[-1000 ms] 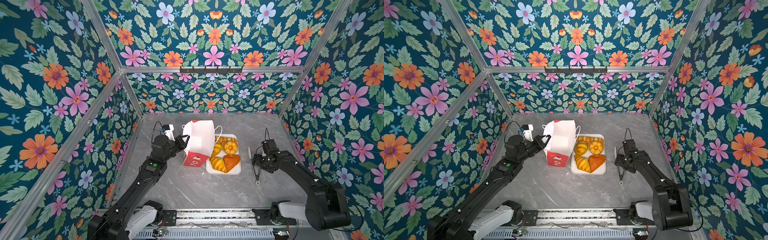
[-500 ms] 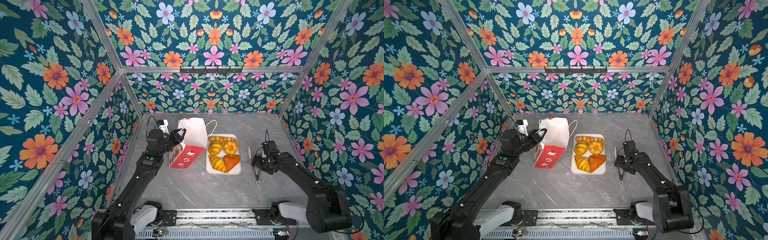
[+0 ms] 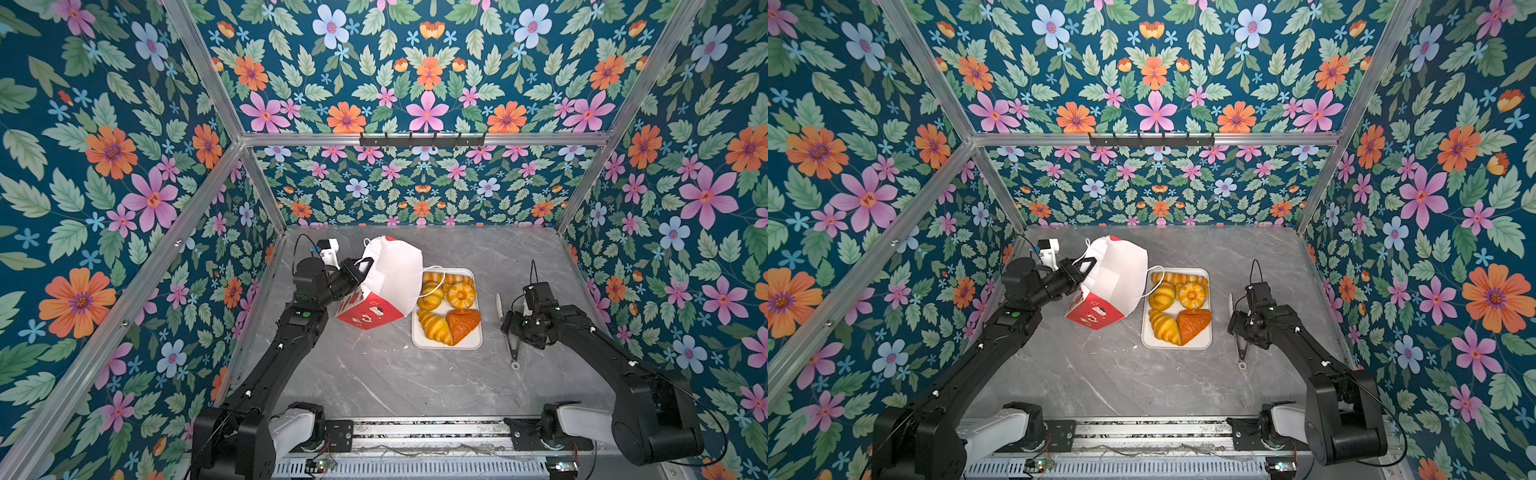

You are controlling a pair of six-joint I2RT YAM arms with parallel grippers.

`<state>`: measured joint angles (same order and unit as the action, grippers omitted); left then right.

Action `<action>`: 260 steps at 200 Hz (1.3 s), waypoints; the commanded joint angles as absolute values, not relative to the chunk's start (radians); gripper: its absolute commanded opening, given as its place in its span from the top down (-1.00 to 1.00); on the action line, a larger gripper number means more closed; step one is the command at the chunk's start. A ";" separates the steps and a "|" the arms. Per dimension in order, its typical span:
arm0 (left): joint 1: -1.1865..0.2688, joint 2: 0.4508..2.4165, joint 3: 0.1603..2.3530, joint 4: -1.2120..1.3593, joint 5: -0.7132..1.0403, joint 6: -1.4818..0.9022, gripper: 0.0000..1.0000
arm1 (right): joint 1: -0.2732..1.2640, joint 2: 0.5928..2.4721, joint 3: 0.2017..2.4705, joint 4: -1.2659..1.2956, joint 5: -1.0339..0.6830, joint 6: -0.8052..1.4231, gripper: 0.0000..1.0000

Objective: Take the fake bread out of the paper bag
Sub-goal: 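Tip the paper bag over onto its side with the left gripper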

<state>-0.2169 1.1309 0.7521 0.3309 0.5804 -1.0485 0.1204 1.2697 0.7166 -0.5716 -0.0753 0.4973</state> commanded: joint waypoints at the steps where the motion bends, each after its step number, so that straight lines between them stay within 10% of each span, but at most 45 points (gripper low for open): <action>1: -0.216 1.141 0.729 0.570 0.633 -1.204 0.71 | 0.121 1.276 0.716 -0.551 -0.086 0.503 -0.59; 70: -0.216 1.242 0.595 0.944 0.643 -1.425 0.68 | 0.121 1.292 0.721 -0.542 -0.100 0.499 -0.58; 260: -0.164 1.294 0.610 0.853 0.687 -1.352 0.43 | 0.121 1.292 0.713 -0.530 -0.113 0.499 -0.57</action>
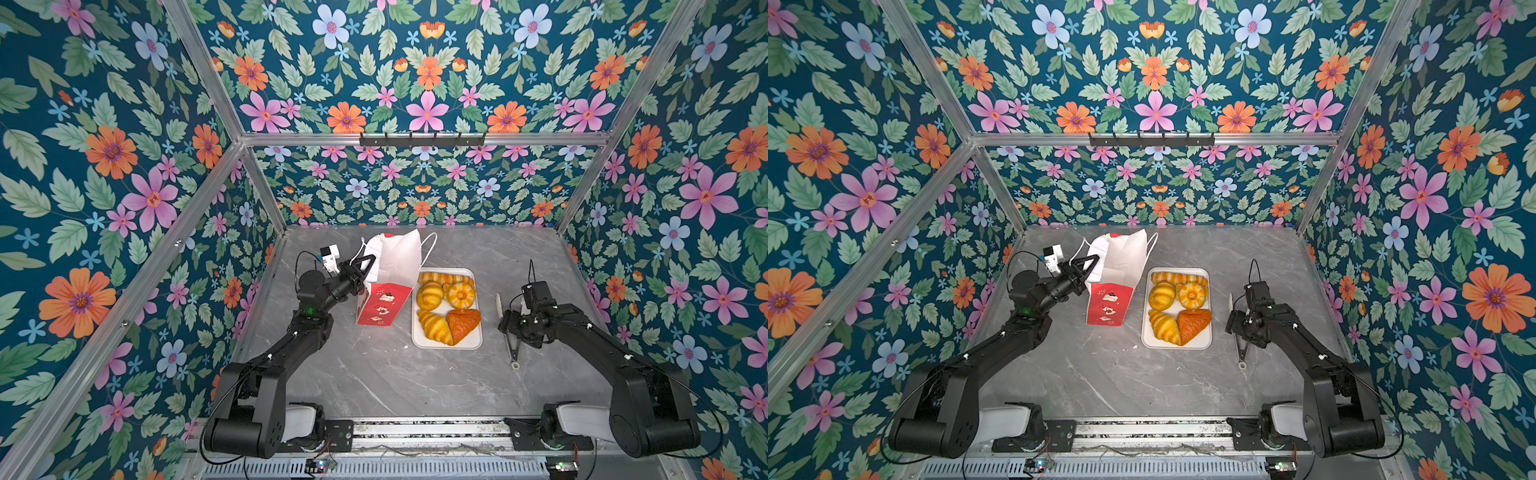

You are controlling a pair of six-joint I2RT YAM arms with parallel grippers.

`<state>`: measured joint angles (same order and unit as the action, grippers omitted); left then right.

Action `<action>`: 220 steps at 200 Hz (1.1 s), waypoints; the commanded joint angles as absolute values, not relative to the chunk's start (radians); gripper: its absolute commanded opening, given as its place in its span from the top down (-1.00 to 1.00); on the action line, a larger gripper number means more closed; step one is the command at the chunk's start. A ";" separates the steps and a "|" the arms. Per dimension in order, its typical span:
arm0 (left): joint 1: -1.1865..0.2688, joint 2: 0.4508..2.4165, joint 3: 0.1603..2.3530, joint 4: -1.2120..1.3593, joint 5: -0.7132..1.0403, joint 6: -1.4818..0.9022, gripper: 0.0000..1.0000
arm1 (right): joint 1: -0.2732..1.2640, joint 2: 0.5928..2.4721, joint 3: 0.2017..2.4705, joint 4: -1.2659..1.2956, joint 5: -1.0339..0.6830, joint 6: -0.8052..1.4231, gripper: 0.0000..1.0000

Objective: Take the fake bread out of the paper bag
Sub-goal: 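Tip the paper bag over onto its side with the left gripper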

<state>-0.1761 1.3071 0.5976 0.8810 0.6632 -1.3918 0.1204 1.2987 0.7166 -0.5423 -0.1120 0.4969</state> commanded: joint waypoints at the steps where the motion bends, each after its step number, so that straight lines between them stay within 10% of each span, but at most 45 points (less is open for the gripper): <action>1: -0.162 1.293 0.610 0.850 0.687 -1.350 0.43 | 0.121 1.292 0.712 -0.529 -0.113 0.500 -0.57; 220: -0.027 1.078 0.856 -0.133 0.534 -0.855 -0.73 | 0.121 1.277 0.687 -0.515 -0.126 0.505 -0.57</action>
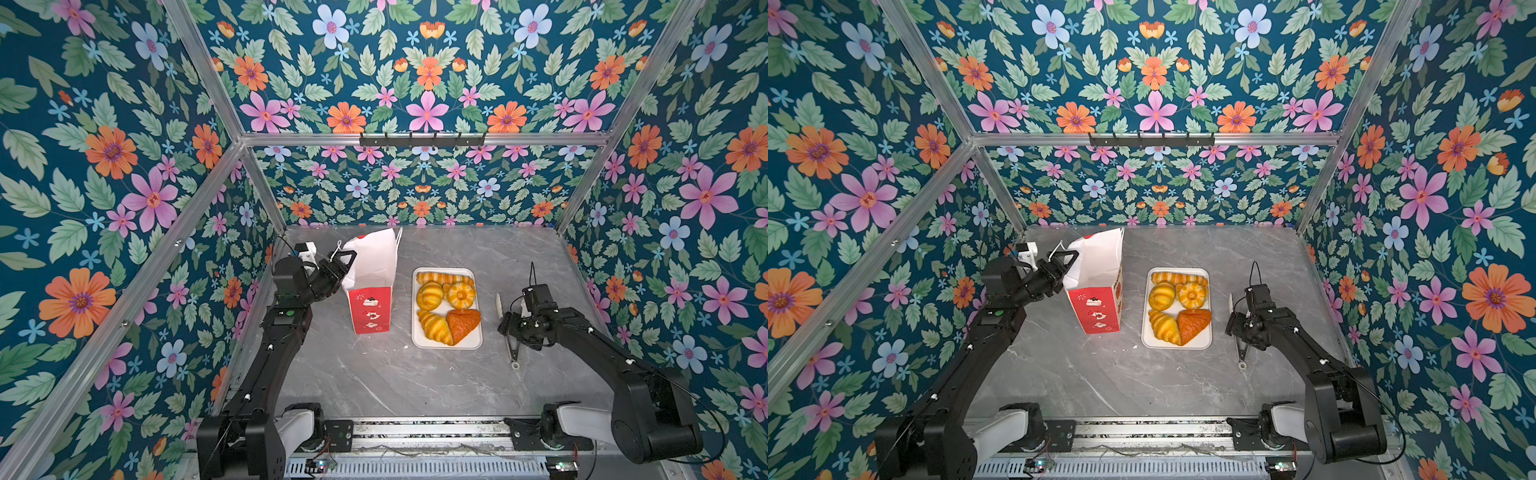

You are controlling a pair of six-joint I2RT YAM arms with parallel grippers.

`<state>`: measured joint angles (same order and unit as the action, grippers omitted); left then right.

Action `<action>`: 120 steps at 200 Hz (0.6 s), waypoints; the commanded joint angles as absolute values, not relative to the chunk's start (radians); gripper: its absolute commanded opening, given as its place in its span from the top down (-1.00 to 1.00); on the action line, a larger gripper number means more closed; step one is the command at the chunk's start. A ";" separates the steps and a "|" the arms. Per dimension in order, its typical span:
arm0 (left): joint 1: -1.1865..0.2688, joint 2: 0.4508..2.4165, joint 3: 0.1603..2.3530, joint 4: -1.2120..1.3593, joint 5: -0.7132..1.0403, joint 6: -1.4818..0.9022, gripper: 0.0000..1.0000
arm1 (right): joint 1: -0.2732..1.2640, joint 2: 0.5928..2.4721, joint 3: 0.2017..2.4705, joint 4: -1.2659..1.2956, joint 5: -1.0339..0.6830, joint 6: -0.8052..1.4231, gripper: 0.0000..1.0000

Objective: Take the fake bread out of the paper bag
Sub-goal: 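Tip the paper bag over onto its side with the left gripper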

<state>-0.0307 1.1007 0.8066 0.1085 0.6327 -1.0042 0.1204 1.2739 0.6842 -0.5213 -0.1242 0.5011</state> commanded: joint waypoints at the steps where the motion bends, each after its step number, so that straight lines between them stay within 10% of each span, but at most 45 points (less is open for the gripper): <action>1: -0.027 1.075 0.859 -0.140 0.532 -0.851 -0.73 | 0.121 1.277 0.687 -0.515 -0.126 0.505 -0.57; 74: -0.025 1.003 1.019 -0.483 0.404 -0.649 -1.00 | 0.121 1.296 0.707 -0.515 -0.130 0.498 -0.57; 120: -0.025 1.019 0.941 -0.353 0.471 -0.701 -0.73 | 0.121 1.314 0.722 -0.510 -0.140 0.488 -0.57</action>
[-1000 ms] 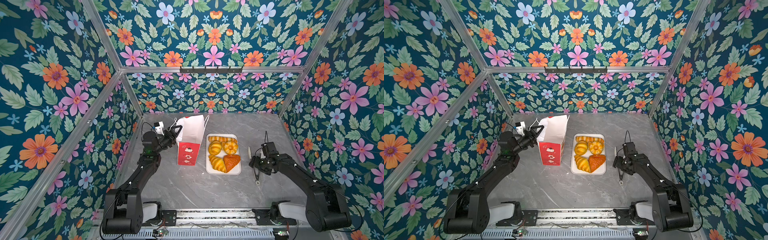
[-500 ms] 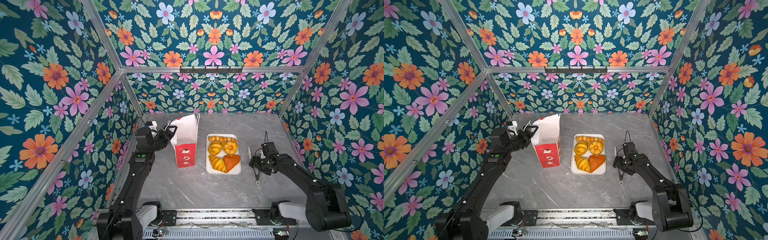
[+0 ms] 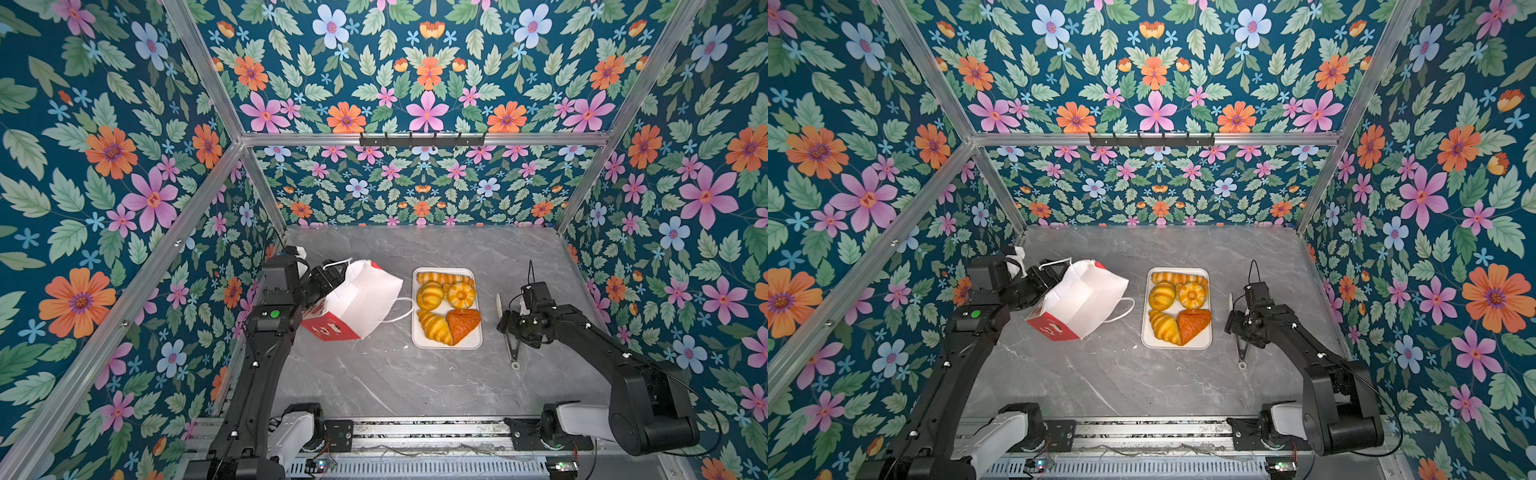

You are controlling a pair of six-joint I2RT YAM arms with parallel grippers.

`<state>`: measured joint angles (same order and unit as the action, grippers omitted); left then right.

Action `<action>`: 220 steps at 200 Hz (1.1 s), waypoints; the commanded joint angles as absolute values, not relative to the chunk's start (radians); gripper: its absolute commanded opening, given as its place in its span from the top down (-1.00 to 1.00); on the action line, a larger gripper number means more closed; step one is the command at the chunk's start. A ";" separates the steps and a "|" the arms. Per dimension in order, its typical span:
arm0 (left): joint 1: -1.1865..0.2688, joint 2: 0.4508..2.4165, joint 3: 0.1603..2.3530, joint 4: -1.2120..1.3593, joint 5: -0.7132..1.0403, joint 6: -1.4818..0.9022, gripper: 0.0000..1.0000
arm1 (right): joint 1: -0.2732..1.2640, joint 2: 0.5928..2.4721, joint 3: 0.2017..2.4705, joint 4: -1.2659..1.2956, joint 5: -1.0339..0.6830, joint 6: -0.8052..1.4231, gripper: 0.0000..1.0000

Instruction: Take the fake bread out of the paper bag

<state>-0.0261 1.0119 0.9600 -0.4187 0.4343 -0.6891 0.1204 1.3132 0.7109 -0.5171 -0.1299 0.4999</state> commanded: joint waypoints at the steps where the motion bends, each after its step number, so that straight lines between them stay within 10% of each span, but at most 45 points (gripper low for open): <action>1: -0.025 1.019 0.940 -0.348 0.473 -0.702 -0.72 | 0.121 1.313 0.722 -0.511 -0.140 0.486 -0.57; 106: -0.026 1.053 0.945 -0.184 0.554 -0.822 -0.57 | 0.456 1.162 0.953 -0.653 -0.076 0.414 -0.57; 220: -0.025 1.049 0.914 -0.111 0.580 -0.869 -0.62 | 0.855 1.494 1.266 -0.349 -0.346 0.626 -0.55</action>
<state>-0.0261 1.0554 0.9184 -0.1574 0.5701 -0.8612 0.8295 1.4544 1.2312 -0.3977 -0.2756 0.5602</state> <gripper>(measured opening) 0.804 0.778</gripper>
